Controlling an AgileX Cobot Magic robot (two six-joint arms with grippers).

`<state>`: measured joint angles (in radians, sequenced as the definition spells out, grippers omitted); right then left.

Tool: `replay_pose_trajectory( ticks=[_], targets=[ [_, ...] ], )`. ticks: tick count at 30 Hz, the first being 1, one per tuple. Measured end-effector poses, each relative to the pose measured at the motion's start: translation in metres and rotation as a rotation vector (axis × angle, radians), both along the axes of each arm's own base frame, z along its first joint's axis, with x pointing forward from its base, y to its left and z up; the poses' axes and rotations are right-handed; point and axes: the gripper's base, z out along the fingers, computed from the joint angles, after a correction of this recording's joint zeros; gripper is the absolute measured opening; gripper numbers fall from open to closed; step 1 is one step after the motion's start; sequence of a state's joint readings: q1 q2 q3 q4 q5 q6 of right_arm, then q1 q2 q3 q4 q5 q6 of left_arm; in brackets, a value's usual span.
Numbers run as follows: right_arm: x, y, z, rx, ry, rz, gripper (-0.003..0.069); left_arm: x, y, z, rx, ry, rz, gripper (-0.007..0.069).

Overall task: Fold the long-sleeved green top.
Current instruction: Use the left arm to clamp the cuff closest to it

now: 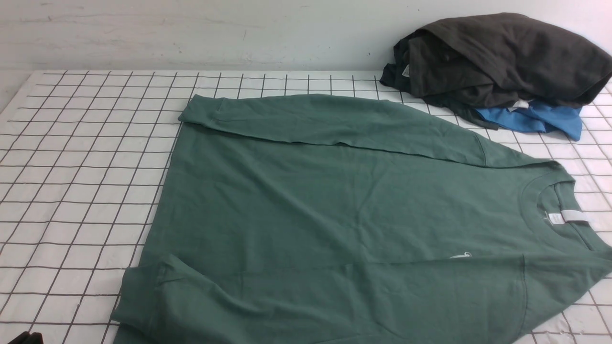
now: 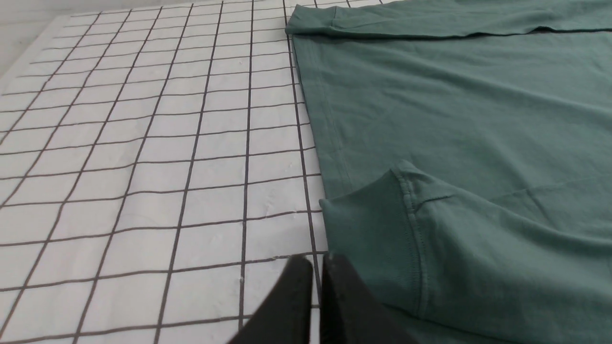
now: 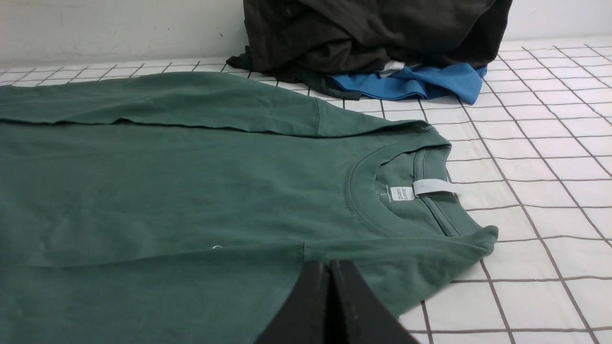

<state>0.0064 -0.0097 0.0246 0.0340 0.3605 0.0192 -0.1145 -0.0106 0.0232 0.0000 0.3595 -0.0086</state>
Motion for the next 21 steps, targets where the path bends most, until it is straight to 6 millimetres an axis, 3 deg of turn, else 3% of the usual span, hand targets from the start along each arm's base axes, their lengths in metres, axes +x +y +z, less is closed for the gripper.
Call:
replay_pose_trajectory(
  ticks=[6, 12, 15, 20, 21],
  targets=[
    [0.002, 0.000, 0.011, 0.048, -0.131, -0.002, -0.0013, 0.003, 0.000, 0.011, 0.027, -0.144, -0.008, 0.0015],
    [-0.008, -0.006, 0.058, 0.230, -0.665, -0.041, -0.0013, 0.002, 0.000, 0.041, 0.011, -0.471, -0.004, 0.0015],
    [-0.015, -0.010, 0.069, 0.331, -0.820, -0.040, -0.0013, 0.000, 0.000, 0.052, -0.043, -0.591, 0.000, 0.0015],
    [-0.019, -0.008, 0.076, 0.385, -0.882, 0.005, -0.0013, -0.008, 0.001, 0.073, -0.199, -0.776, -0.008, 0.0013],
    [-0.020, -0.004, 0.088, 0.344, -0.871, 0.034, -0.0013, -0.012, 0.002, 0.089, -0.237, -0.808, -0.015, 0.0009]
  ],
)
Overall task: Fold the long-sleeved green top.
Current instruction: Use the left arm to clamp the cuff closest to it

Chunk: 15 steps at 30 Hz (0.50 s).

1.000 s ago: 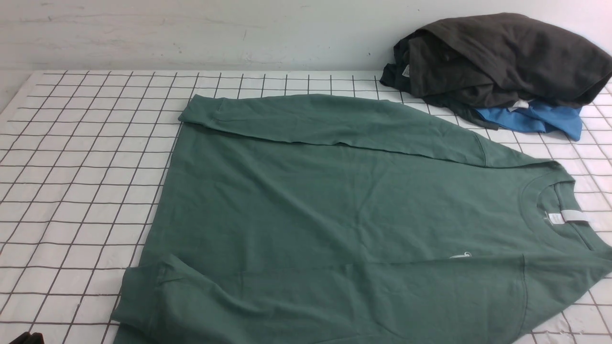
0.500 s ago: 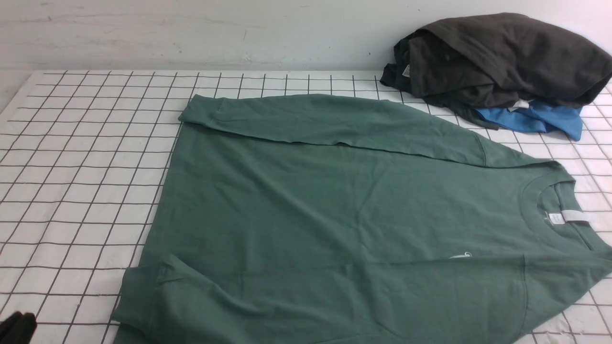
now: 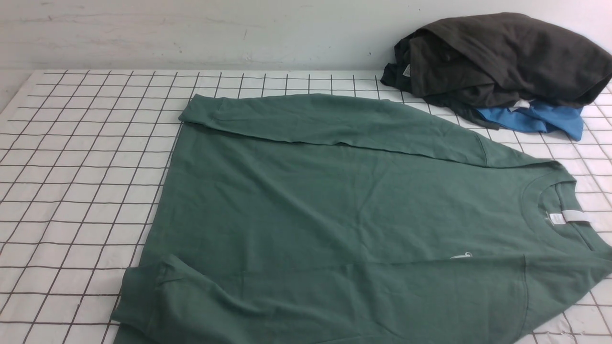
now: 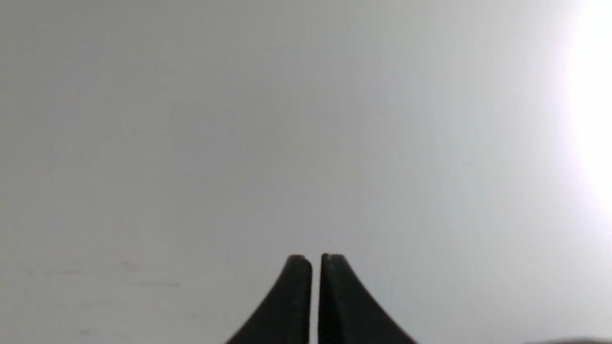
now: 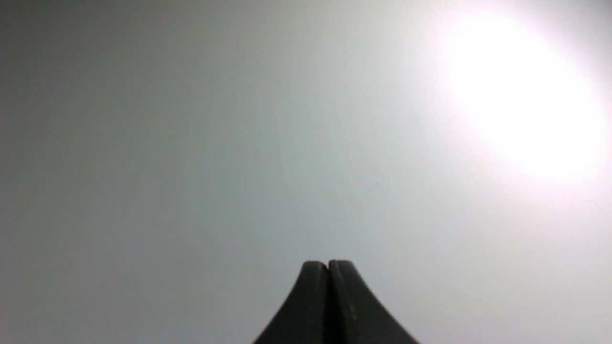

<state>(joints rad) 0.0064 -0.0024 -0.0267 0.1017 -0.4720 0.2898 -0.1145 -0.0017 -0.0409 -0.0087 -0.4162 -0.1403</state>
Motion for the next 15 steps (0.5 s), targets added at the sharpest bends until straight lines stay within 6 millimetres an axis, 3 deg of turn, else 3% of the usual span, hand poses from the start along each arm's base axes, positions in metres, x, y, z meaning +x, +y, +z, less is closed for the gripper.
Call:
replay_pose_trajectory(
  ticks=[2, 3, 6, 8, 10, 11, 12, 14, 15],
  targets=[
    [0.001, 0.005, 0.016, -0.098, 0.037, -0.006, -0.0013, -0.004, 0.000, 0.027, -0.002, -0.027, -0.004, 0.0000],
    [0.003, 0.008, 0.036, -0.185, 0.074, -0.026, -0.0013, -0.001, 0.000, 0.048, 0.014, 0.004, 0.004, -0.0006],
    [0.018, 0.011, 0.068, -0.365, 0.210, -0.094, -0.0013, 0.025, -0.003, 0.081, 0.106, 0.187, 0.036, -0.0008],
    [0.032, 0.009, 0.079, -0.426, 0.327, -0.131, -0.0013, 0.045, -0.006, 0.083, 0.146, 0.328, 0.038, -0.0008],
    [0.058, 0.002, 0.082, -0.442, 0.568, -0.168, -0.0013, 0.088, -0.011, 0.072, 0.188, 0.642, 0.020, -0.0008],
    [0.068, -0.001, 0.076, -0.432, 0.686, -0.175, -0.0013, 0.099, -0.012, 0.066, 0.189, 0.745, 0.008, -0.0008],
    [0.067, -0.001, 0.077, -0.432, 0.682, -0.176, -0.0013, 0.101, -0.013, 0.065, 0.191, 0.784, 0.004, -0.0008],
    [0.088, -0.007, 0.054, -0.399, 1.030, -0.169, -0.0013, 0.128, -0.018, 0.038, 0.176, 1.096, -0.044, -0.0008],
    [0.089, -0.008, 0.052, -0.403, 1.053, -0.170, -0.0013, 0.130, -0.019, 0.037, 0.175, 1.105, -0.046, -0.0008]
  ],
)
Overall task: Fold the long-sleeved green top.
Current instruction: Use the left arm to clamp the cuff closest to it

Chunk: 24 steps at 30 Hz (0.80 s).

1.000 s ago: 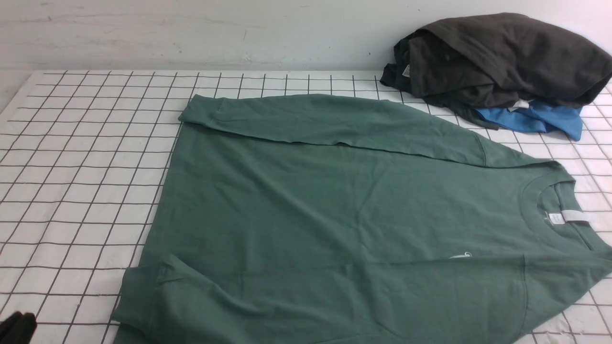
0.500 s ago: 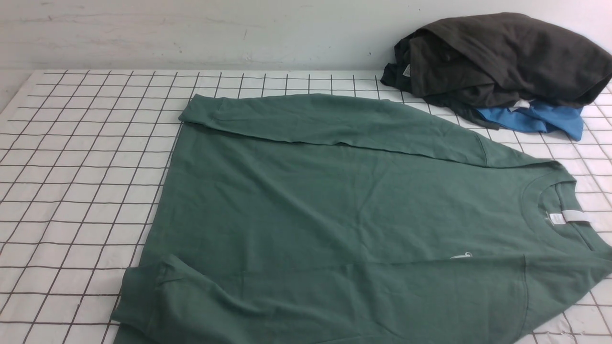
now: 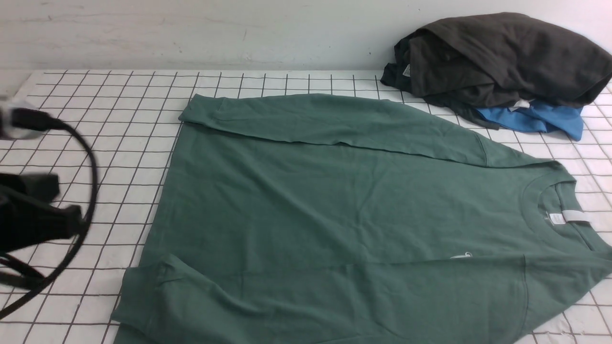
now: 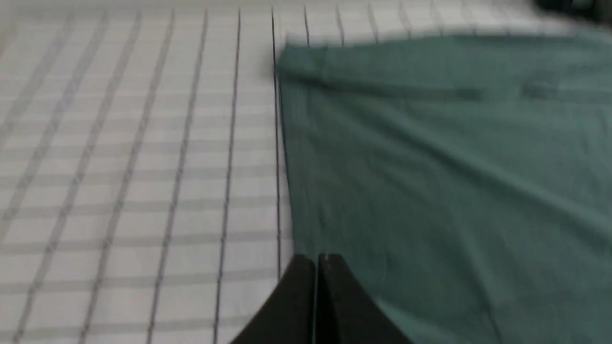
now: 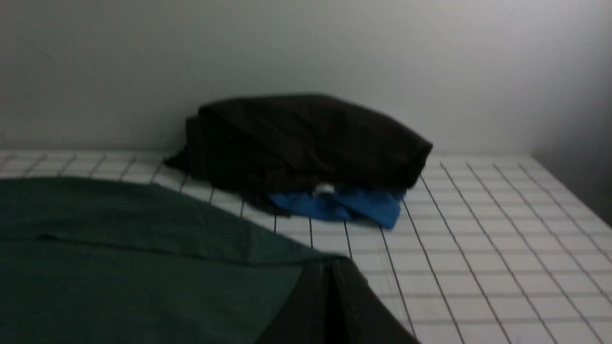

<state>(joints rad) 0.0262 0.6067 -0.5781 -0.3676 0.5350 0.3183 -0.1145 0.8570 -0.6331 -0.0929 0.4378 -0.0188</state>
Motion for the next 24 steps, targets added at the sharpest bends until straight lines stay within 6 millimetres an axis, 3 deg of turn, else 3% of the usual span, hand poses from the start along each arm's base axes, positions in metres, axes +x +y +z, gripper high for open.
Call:
replay_pose_trajectory(
  ticks=[2, 6, 8, 9, 12, 13, 16, 24],
  targets=[
    [0.010, 0.005, -0.028, 0.024, 0.300, 0.016, -0.0013, 0.017, -0.006, -0.026, -0.013, 0.220, -0.019, -0.0008],
    [0.020, 0.023, -0.051, 0.042, 0.525, 0.157, -0.0013, 0.031, -0.010, -0.053, -0.009, 0.400, -0.048, 0.0001],
    [0.027, 0.036, -0.060, 0.032, 0.594, 0.265, -0.0013, 0.040, -0.012, -0.067, -0.006, 0.486, -0.060, 0.0044],
    [0.027, 0.037, -0.061, 0.038, 0.598, 0.268, -0.0013, 0.041, -0.013, -0.068, -0.005, 0.491, -0.060, 0.0050],
    [0.035, 0.050, -0.068, 0.022, 0.624, 0.386, -0.0013, 0.055, -0.014, -0.078, 0.004, 0.552, -0.064, 0.0161],
    [0.039, 0.056, -0.070, 0.023, 0.614, 0.432, -0.0013, 0.067, -0.015, -0.083, 0.013, 0.574, -0.064, 0.0243],
    [0.043, 0.063, -0.070, 0.021, 0.583, 0.478, -0.0013, 0.083, -0.016, -0.091, 0.036, 0.609, -0.063, 0.0341],
    [0.047, 0.065, -0.067, 0.020, 0.522, 0.486, -0.0013, 0.103, -0.011, -0.126, 0.099, 0.736, -0.066, 0.0384]
  ],
)
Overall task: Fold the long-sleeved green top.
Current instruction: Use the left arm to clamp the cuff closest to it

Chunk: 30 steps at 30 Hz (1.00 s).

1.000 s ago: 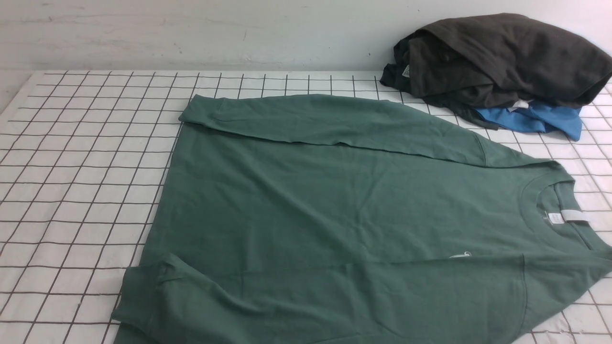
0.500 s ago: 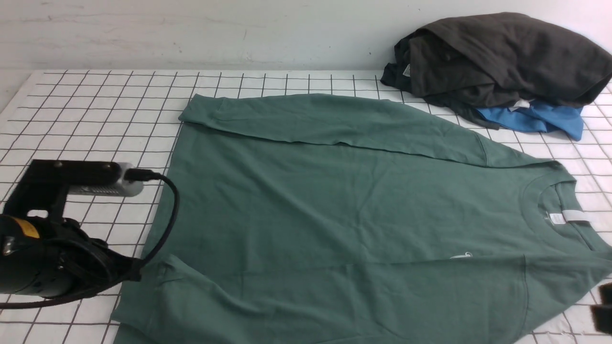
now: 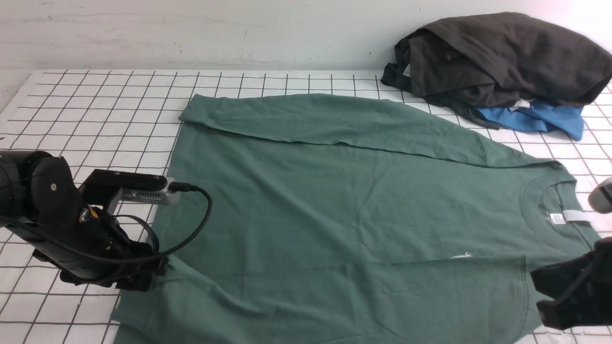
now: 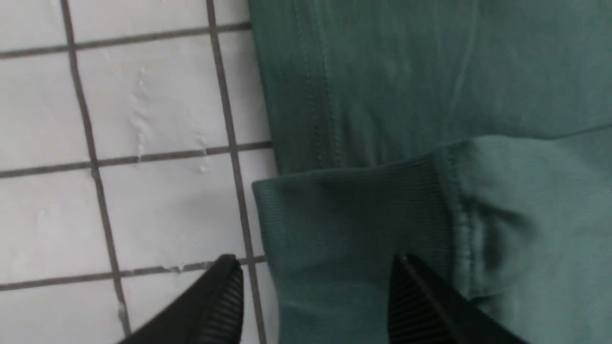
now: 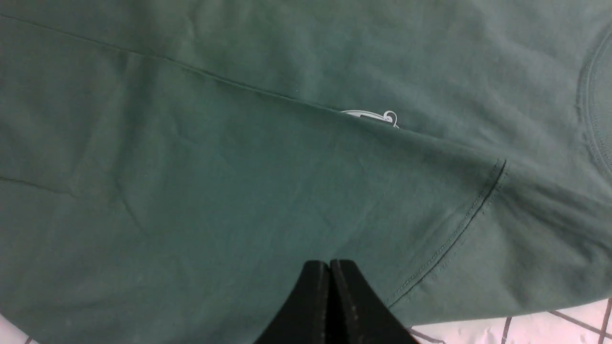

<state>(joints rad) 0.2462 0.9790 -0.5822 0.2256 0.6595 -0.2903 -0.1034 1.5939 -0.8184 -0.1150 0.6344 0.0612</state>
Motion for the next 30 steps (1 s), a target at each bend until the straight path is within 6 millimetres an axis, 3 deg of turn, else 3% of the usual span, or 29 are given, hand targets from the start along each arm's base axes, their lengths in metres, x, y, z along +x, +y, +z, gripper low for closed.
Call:
replay_pose_trajectory(
  ticks=[3, 6, 11, 15, 19, 23, 25, 29, 30],
  targets=[
    [0.001, 0.000, 0.001, 0.003, -0.017, -0.002, -0.0013, 0.003, 0.008, -0.009, 0.010, 0.026, 0.032, 0.0377],
    [0.003, 0.000, 0.002, 0.007, -0.039, -0.007, -0.0013, 0.005, 0.015, -0.013, 0.015, 0.031, 0.056, 0.0314],
    [0.004, 0.000, 0.003, 0.011, -0.055, -0.010, -0.0013, 0.007, 0.013, -0.013, 0.006, 0.012, 0.041, 0.0090],
    [0.004, 0.000, 0.003, 0.011, -0.056, -0.010, -0.0013, 0.008, 0.011, -0.012, -0.018, 0.019, 0.054, 0.0013],
    [0.004, 0.000, 0.003, 0.012, -0.057, -0.011, -0.0013, 0.010, 0.010, -0.007, -0.037, 0.034, 0.064, 0.0066],
    [0.004, 0.001, 0.004, 0.025, -0.058, -0.016, -0.0014, 0.016, 0.009, -0.001, -0.041, 0.015, 0.062, 0.0254],
    [0.005, 0.001, 0.004, 0.033, -0.061, -0.020, -0.0014, 0.017, 0.009, -0.002, -0.040, 0.015, 0.058, 0.0311],
    [0.005, 0.001, 0.005, 0.037, -0.065, -0.022, -0.0014, 0.019, 0.009, -0.014, -0.031, 0.052, 0.036, 0.0310],
    [0.005, 0.001, 0.005, 0.039, -0.064, -0.023, -0.0014, 0.021, 0.008, -0.020, -0.033, 0.075, 0.035, 0.0258]
  ],
)
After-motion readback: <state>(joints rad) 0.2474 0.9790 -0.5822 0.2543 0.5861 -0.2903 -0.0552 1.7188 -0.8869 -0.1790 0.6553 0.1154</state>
